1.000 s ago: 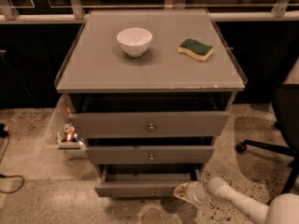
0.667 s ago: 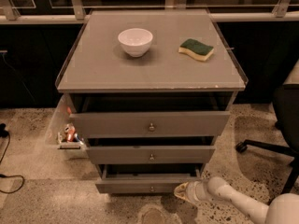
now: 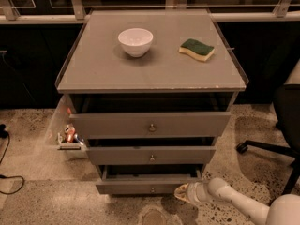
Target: Close bottom drawer
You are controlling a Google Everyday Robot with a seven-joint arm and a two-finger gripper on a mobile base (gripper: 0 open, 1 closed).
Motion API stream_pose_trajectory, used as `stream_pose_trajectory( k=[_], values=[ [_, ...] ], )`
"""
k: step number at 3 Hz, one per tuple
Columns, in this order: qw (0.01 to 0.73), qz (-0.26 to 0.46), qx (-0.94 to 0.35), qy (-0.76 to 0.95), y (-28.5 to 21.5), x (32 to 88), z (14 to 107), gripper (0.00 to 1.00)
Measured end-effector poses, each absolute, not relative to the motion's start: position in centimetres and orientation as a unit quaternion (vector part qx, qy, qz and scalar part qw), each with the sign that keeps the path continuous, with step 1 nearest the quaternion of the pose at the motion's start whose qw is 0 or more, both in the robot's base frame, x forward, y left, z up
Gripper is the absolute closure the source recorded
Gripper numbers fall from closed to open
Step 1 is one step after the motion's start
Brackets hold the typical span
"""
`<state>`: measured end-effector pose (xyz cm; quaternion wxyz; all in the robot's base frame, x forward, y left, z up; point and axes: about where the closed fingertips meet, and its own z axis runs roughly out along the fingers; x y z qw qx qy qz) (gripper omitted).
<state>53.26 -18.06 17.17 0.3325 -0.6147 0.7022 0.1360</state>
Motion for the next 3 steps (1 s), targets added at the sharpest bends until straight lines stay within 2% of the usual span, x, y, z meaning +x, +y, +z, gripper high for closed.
stream_pose_trajectory(
  k=[2, 3],
  values=[
    [0.333, 0.130, -0.624, 0.695, -17.2, 52.3, 17.5, 0.12],
    [0.349, 0.120, -0.626, 0.687, -16.1, 54.0, 18.6, 0.00]
  ],
)
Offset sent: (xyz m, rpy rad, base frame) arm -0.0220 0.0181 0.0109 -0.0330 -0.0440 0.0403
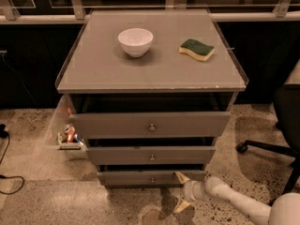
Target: Close bottom drawer
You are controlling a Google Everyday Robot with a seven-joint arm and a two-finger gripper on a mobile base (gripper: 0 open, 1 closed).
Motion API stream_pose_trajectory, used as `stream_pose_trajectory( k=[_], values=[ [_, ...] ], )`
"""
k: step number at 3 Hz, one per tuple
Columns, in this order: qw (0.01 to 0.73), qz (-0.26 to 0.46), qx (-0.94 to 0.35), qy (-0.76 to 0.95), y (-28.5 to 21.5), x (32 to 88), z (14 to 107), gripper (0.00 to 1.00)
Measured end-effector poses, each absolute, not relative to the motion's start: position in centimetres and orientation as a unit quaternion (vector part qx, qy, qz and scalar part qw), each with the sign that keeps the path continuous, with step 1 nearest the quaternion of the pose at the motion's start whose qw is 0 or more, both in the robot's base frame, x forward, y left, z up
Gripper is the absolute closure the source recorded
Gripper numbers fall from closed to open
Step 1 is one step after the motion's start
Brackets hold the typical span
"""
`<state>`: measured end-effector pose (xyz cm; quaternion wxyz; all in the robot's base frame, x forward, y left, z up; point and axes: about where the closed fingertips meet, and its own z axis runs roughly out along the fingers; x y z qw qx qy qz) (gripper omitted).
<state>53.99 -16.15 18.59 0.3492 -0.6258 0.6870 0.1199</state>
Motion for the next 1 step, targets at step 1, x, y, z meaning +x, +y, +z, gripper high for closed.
stream_pose_trajectory(
  k=[1],
  values=[
    [0.349, 0.120, -0.626, 0.687, -16.15, 53.99, 18.59, 0.00]
  ],
)
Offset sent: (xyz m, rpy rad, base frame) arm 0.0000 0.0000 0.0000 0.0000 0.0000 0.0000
